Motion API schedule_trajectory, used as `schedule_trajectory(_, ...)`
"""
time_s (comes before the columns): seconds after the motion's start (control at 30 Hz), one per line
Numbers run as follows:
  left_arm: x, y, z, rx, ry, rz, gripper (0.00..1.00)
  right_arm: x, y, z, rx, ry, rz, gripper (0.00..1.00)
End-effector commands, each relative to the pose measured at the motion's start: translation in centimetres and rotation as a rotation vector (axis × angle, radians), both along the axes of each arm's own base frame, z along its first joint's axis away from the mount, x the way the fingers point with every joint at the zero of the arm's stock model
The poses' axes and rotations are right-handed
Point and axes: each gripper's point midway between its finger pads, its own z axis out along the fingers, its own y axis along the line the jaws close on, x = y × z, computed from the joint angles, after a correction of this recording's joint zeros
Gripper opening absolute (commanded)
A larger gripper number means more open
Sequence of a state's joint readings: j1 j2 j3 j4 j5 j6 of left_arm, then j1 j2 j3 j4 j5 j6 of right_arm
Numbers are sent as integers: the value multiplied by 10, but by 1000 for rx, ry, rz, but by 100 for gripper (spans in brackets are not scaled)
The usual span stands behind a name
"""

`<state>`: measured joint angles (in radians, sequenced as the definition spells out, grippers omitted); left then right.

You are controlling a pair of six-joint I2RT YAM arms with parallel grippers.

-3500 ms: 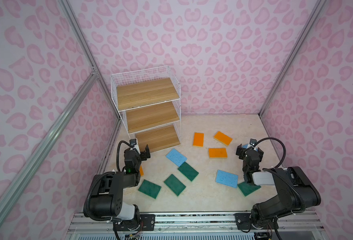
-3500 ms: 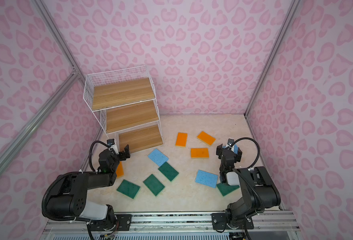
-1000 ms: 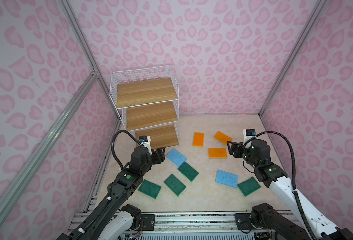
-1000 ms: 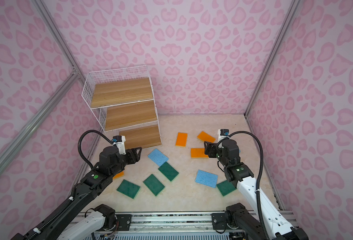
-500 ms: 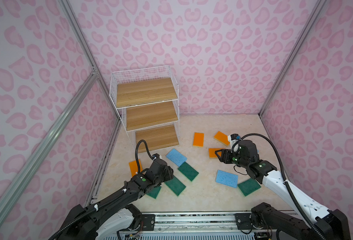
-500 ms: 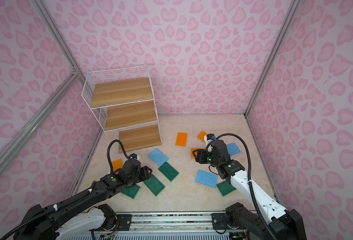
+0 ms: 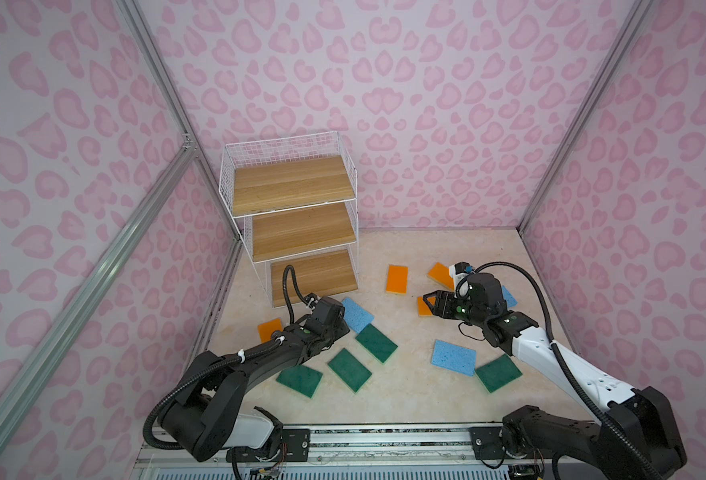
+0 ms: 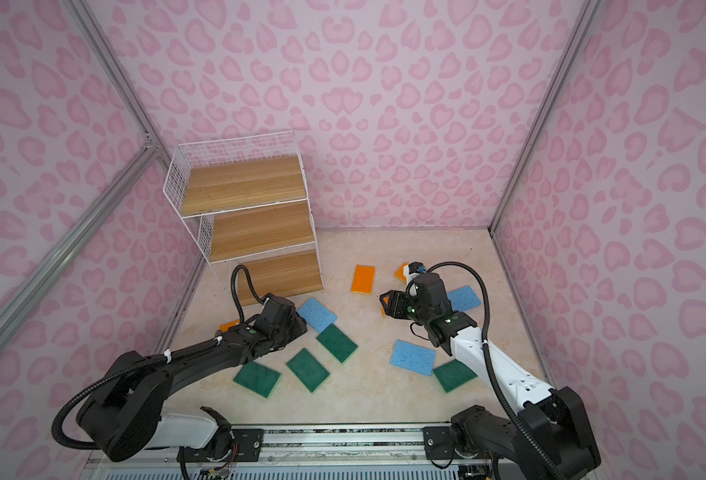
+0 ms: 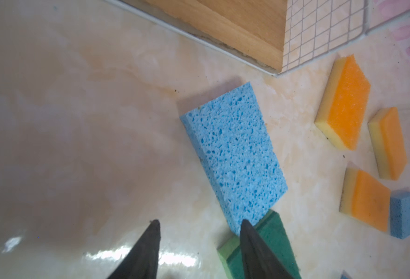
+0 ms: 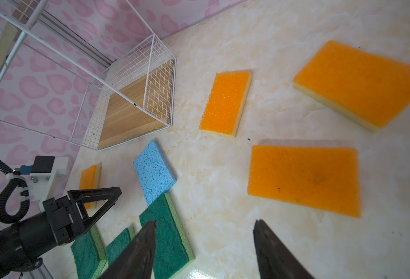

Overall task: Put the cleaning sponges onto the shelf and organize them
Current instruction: 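Grasp the blue sponge near the shelf with the left gripper while the right gripper approaches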

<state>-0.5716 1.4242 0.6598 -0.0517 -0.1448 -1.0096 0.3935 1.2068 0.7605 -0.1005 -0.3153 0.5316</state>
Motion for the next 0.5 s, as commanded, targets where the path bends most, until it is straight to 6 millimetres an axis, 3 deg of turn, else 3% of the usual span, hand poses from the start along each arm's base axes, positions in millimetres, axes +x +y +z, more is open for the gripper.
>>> schedule_trajectory(0.0,20,-5,5,-30,-40,43,53,7,6,6,17,-14,14,65)
schedule_trajectory(0.47,42,-9,-24,-3,3,73,37,12,6,2,21,-2,20,66)
